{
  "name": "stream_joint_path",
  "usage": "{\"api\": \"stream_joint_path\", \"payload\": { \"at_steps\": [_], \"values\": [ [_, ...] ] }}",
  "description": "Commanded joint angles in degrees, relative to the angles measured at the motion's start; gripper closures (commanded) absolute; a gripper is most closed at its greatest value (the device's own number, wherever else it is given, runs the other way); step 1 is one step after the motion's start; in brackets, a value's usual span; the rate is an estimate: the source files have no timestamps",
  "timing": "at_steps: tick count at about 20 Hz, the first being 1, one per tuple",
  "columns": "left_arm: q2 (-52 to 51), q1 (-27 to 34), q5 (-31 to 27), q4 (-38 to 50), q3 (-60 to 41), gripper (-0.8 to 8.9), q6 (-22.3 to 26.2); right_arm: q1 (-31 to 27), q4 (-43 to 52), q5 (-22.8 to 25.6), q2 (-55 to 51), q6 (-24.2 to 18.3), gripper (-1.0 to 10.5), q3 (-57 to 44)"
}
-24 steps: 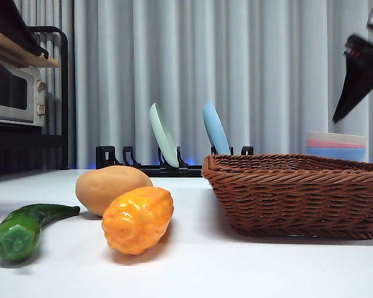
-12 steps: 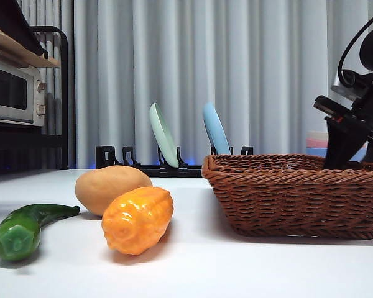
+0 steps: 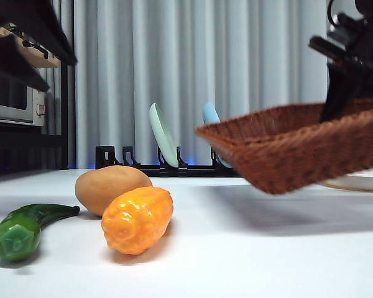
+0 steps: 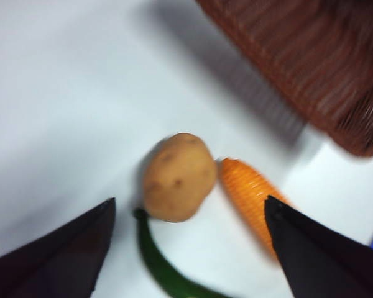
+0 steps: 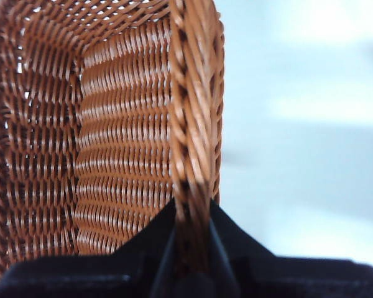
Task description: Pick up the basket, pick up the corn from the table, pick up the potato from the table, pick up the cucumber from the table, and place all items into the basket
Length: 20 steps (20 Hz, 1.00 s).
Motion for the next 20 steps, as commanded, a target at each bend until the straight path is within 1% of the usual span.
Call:
{"api": "stream_joint_path", "payload": {
  "at_steps": [1,2,4,7,8,12,16,17,18,19,20],
  "values": [
    [4.79,-3.87,-4.33,-2.47,4.35,3.94,10.12,0.0,0.31,-3.98,-0.61,-0.28,9.6,1.86],
    [7.74,-5.55,-4.31,-4.81,6.58,3.95,11.54,-0.02,0.33,-5.77,-0.61,-0.35,9.6,2.34],
    [12.87,-8.09,-4.59,-6.49,8.87,3.94,11.82,-0.02,0.31,-6.27,-0.76,-0.55,9.6,2.69],
    [19.98,-11.52,-10.75,-6.21,9.31,3.94,12.96,0.0,0.28,-6.29,-0.83,-0.94,9.6,2.69],
    [21.86,-12.11,-11.34,-5.75,9.31,3.94,13.27,-0.02,0.31,-6.29,-0.83,-1.07,9.6,2.69],
    [27.69,-13.03,-11.61,-0.59,9.31,3.95,13.22,-0.28,0.31,-6.29,-0.83,-1.81,9.6,2.69],
    [30.91,-13.03,-11.56,0.17,9.31,3.99,13.25,-0.39,0.31,-6.27,-0.83,-1.81,9.6,2.69],
    [30.93,-13.03,-11.56,0.72,9.31,4.12,13.27,-0.39,0.31,-6.29,-0.83,-1.79,9.6,2.69],
    [30.93,-13.07,-11.58,1.4,9.31,4.79,13.27,-0.39,0.31,-6.27,-0.83,-1.79,9.6,2.69],
    [30.88,-13.29,-11.65,1.9,9.33,7.02,13.27,-0.37,0.33,-6.29,-0.83,-1.79,9.6,2.69],
    [30.86,-13.35,-11.74,2.05,9.33,8.11,13.22,-0.37,0.33,-6.29,-0.83,-1.75,9.6,2.69]
  ]
}}
